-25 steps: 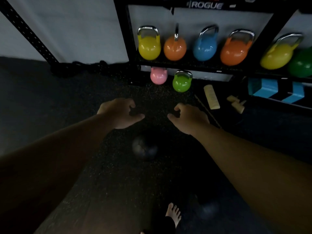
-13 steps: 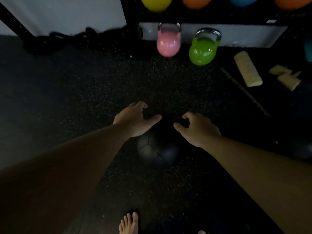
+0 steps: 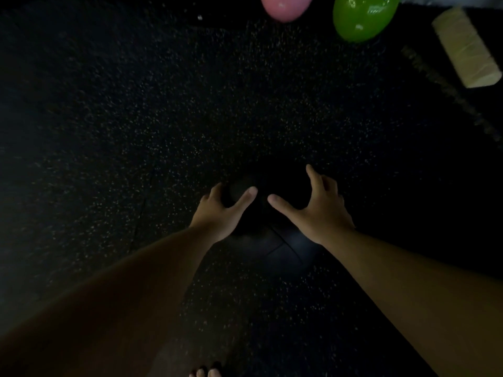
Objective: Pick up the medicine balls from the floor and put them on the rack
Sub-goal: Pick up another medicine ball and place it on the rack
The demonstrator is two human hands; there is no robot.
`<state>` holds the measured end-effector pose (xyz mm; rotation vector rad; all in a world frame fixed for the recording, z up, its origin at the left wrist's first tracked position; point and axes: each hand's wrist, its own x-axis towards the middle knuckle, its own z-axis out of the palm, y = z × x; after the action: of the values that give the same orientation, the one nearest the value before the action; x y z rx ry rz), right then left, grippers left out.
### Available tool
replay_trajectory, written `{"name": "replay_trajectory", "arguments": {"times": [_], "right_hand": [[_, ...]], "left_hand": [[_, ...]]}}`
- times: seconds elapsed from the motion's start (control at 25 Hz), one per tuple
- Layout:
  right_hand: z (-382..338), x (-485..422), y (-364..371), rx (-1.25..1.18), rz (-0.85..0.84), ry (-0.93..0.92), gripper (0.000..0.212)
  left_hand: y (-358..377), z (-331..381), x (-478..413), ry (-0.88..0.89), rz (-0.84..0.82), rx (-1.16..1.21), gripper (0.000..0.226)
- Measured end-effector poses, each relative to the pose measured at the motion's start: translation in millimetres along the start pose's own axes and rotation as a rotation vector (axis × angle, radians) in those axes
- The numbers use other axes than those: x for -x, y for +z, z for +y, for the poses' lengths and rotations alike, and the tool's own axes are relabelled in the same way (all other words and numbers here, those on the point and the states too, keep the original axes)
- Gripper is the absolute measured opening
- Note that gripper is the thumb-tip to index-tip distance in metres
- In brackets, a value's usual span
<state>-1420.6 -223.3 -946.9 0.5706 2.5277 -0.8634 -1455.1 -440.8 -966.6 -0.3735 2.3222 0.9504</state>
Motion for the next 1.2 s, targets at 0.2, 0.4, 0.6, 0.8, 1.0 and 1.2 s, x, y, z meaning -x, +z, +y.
{"name": "replay_trajectory", "arguments": {"times": [0.2, 0.4, 0.6, 0.8, 1.0, 1.2], "right_hand": [[-3.6, -5.0, -2.7, -0.125, 0.059, 0.042, 0.13], [-34.8, 14.0, -36.3, -0.304, 0.199, 0.023, 0.123], [-144.6, 33.3, -165.7, -0.433, 0.33, -0.081, 0.122], [-287.5, 95.2, -355.8, -0.53, 0.474, -0.248, 0.121], [-411.3, 173.8, -551.0, -0.583, 0.684, -0.425, 0.12], [-486.9, 244.9, -732.2, -0.61, 0.933, -0.561, 0.117]], "left_hand": [[12.8, 17.2, 0.6, -0.156, -0.012, 0.322, 0.149], [-34.5, 72.3, 10.6, -0.018, 0.096, 0.232, 0.141], [-159.9, 198.2, 54.9, 0.162, 0.189, 0.23, 0.142], [-328.7, 365.4, 153.2, 0.392, 0.274, 0.261, 0.146], [-475.1, 534.9, 267.2, 0.629, 0.378, 0.294, 0.138], [-571.3, 698.7, 385.9, 0.882, 0.424, 0.316, 0.138]]}}
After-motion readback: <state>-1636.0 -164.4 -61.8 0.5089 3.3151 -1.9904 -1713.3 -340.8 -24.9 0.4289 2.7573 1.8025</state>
